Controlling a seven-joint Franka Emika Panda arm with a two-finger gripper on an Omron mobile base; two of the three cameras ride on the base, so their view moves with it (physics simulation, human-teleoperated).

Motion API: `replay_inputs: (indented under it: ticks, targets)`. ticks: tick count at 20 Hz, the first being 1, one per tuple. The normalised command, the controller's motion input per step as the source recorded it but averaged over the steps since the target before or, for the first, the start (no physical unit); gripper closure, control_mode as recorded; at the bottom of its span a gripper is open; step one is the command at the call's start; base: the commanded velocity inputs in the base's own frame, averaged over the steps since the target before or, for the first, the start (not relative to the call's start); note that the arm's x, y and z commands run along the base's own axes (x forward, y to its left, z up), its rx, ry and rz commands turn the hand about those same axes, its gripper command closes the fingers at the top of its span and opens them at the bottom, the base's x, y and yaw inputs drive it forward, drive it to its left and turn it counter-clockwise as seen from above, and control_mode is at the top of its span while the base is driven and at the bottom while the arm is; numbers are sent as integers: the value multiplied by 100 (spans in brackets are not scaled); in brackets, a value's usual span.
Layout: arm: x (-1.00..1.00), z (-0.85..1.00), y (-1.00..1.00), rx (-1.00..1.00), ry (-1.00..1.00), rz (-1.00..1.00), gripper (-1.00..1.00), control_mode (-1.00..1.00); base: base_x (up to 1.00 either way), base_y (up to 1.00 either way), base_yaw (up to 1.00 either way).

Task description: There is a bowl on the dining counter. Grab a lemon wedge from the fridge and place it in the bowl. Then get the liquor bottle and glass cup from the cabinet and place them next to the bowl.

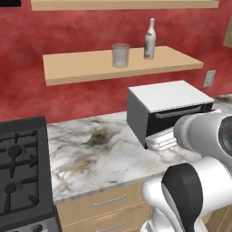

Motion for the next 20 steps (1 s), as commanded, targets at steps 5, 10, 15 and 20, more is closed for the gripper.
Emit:
replay_inputs:
  ticks: [5,10,15,20]
  targets:
    - [0,0,0,0,0,0,-100,100,-1,-41,20]
    - [0,0,0,0,0,0,-100,100,8,-51,29]
    - [0,0,0,0,0,0,-100,100,15,-63,27]
    - [0,0,0,0,0,0,-100,100,42,-55,20]
